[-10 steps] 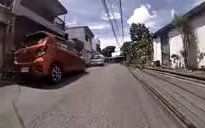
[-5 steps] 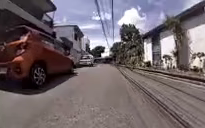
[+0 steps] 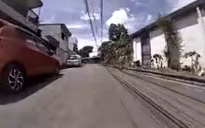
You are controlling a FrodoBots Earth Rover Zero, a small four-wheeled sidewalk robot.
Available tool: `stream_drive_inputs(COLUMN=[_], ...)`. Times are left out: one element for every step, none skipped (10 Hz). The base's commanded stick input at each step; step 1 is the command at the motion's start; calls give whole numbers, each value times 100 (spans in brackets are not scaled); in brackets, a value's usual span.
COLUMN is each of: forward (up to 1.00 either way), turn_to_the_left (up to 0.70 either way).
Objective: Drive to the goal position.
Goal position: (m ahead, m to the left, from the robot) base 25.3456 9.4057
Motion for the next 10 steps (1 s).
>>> stream_drive_inputs(forward=[70,70,70,70,70,70,70,70,70,70], turn_to_the_left=[-20,-20,-20,-20,-20,-20,-20,-20,-20,-20])
